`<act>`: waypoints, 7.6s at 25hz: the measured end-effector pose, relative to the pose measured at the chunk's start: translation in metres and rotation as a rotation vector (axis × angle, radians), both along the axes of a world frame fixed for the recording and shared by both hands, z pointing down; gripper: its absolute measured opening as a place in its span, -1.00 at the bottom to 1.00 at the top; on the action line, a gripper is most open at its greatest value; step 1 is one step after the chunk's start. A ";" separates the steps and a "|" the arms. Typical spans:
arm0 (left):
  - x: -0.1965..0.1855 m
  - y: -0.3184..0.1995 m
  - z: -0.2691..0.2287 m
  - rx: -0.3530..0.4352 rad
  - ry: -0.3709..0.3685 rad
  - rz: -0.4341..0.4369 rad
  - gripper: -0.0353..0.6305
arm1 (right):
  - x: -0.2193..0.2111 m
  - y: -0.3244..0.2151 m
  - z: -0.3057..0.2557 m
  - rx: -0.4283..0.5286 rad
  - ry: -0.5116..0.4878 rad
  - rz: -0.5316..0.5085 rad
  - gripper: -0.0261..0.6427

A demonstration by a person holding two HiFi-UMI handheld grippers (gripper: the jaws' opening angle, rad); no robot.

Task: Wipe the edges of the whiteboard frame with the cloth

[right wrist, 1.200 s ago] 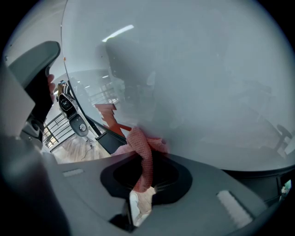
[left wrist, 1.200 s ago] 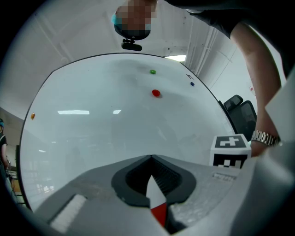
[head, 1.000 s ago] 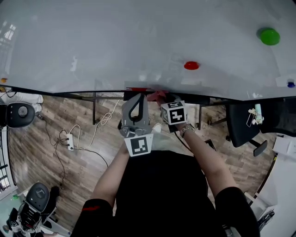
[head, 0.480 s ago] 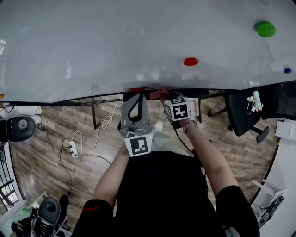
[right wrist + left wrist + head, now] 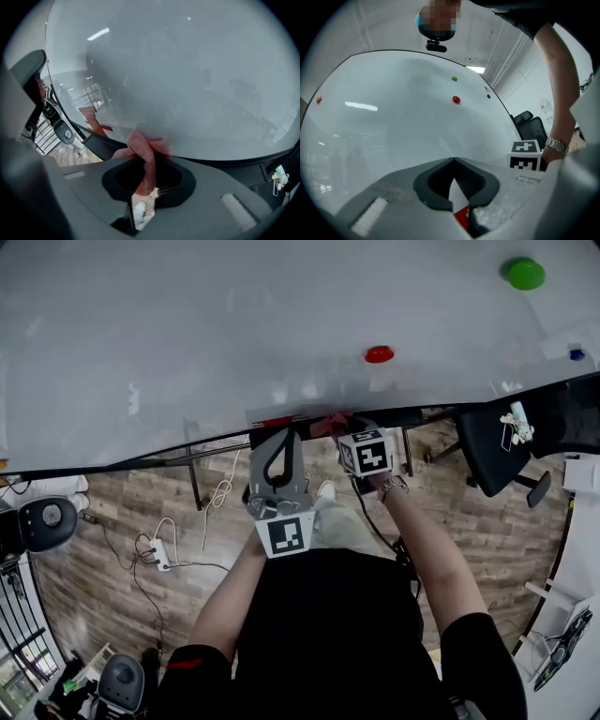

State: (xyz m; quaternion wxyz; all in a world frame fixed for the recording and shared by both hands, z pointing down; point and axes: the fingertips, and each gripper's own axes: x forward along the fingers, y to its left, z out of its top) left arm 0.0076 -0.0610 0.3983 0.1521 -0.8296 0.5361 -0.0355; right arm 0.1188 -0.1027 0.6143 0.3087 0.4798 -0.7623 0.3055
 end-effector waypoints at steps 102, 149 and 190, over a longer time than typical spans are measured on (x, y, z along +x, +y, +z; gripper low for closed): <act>0.180 -0.020 0.003 0.000 -0.016 -0.323 -0.90 | 0.116 -0.002 -0.005 -0.046 -0.056 -0.373 -0.75; 0.232 -0.019 0.009 -0.036 -0.011 -0.065 -0.90 | 0.180 -0.008 0.005 -0.074 0.005 -0.232 -0.74; 0.279 -0.022 0.006 -0.047 -0.029 -0.138 -0.90 | 0.213 -0.006 0.001 -0.148 -0.058 -0.333 -0.75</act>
